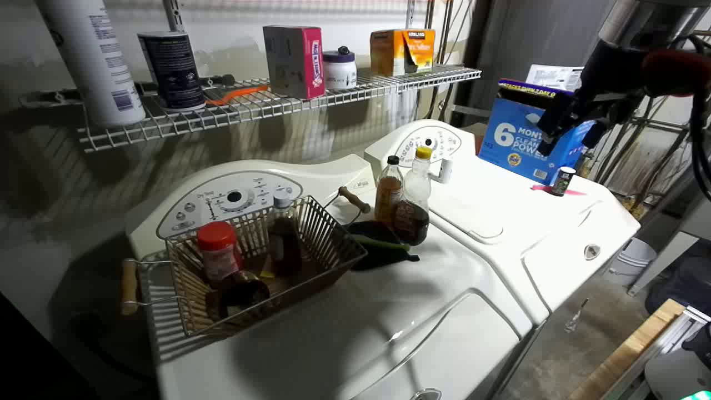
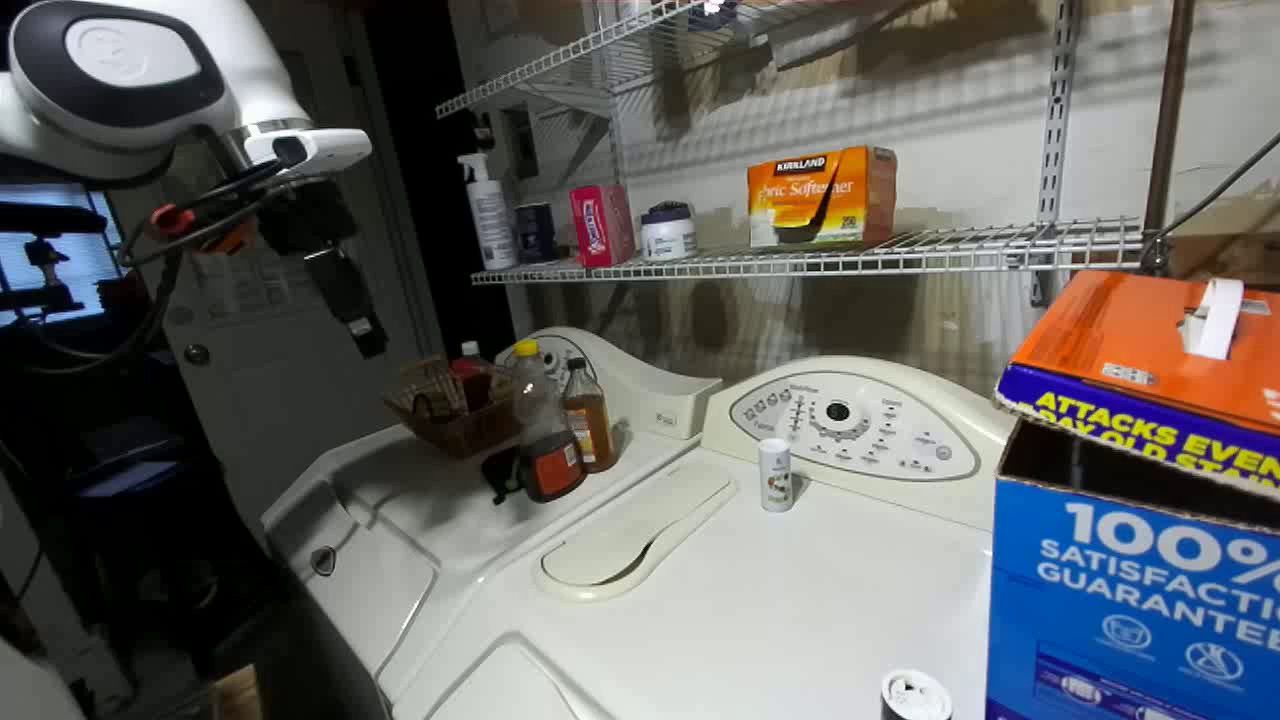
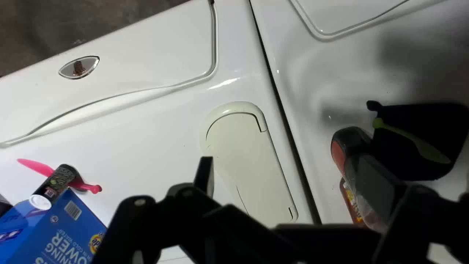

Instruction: Press a button on the washing machine on the right.

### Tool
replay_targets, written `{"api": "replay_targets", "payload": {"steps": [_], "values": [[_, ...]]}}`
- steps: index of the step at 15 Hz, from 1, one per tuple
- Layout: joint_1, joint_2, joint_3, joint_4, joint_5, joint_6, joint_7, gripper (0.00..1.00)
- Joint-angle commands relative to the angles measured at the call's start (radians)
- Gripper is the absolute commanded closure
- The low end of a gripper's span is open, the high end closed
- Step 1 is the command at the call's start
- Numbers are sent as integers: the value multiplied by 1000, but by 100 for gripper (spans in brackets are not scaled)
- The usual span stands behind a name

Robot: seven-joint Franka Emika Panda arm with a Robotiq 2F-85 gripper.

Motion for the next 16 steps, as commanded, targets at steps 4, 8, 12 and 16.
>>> {"api": "replay_targets", "payload": {"steps": [4,8,12,16], "values": [[4,2,-3,2,-3,-2,2,0],[4,2,-3,2,-3,-2,2,0],[-10,15,10,3,-9,15,26,0],[-54,131,8,22,-10,132,52,0]]}}
